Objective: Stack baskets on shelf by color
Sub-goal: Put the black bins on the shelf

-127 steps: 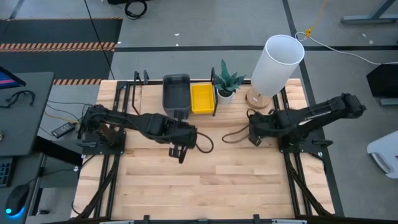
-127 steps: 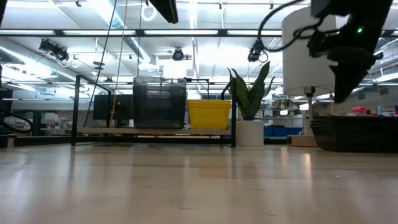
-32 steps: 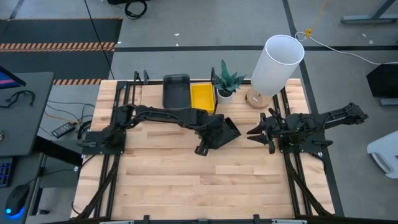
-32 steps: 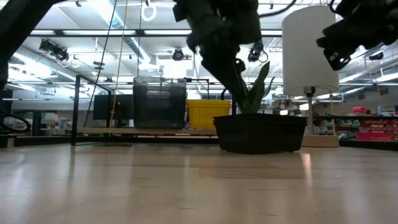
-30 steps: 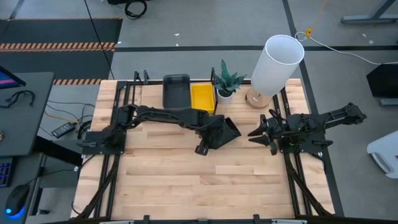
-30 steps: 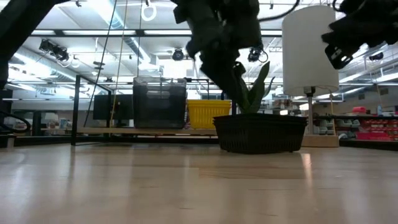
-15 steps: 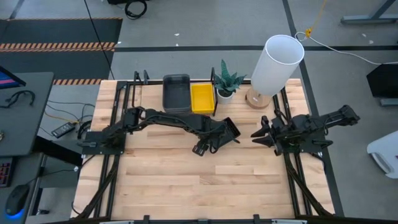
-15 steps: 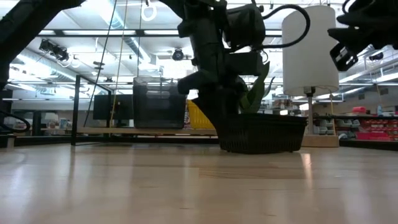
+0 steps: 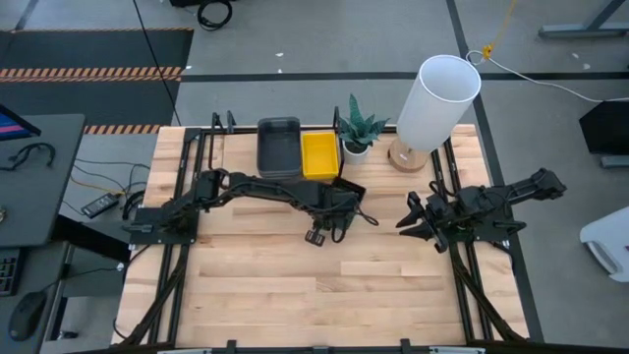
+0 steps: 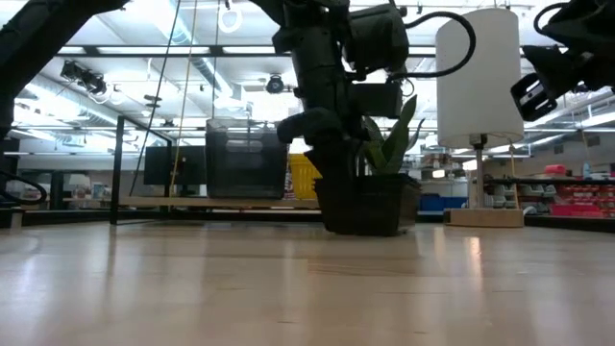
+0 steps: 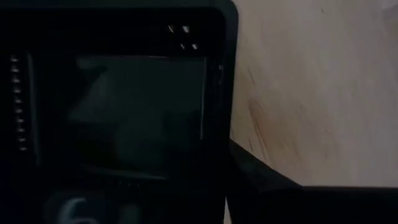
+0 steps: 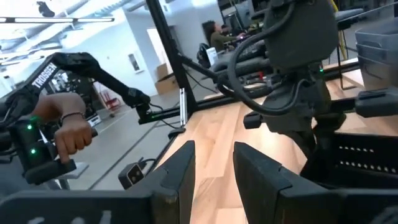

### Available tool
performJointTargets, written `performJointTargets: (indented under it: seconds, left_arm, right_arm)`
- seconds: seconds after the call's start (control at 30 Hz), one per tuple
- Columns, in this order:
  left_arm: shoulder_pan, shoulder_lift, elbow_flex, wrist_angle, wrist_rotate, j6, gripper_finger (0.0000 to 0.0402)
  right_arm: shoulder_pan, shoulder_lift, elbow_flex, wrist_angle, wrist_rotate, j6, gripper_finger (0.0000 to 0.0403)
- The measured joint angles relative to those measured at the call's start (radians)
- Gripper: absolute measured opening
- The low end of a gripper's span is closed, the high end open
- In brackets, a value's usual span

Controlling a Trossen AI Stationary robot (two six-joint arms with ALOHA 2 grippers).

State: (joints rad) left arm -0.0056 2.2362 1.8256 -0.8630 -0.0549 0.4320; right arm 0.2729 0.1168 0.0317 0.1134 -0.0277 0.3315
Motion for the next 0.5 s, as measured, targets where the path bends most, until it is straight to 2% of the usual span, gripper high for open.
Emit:
performJointTargets:
  seconds: [0.07,0.27,0.5]
  left_arm:
    - [-0.005,-0.004,0.001,-0.009,-0.002,-0.013,0.0020]
    - [-0.036,-0.034,0.000,-0.092,-0.001,-0.060,0.0028]
    - [-0.117,-0.185,0.000,-0.202,0.036,-0.194,0.0021]
  right_arm:
    - [0.000,-0.015,-0.016,0.014,-0.004,-0.007,0.0114]
    - [0.002,-0.046,-0.025,-0.005,-0.043,-0.029,0.0114]
    - [0.002,-0.054,-0.025,-0.003,-0.061,-0.043,0.0114]
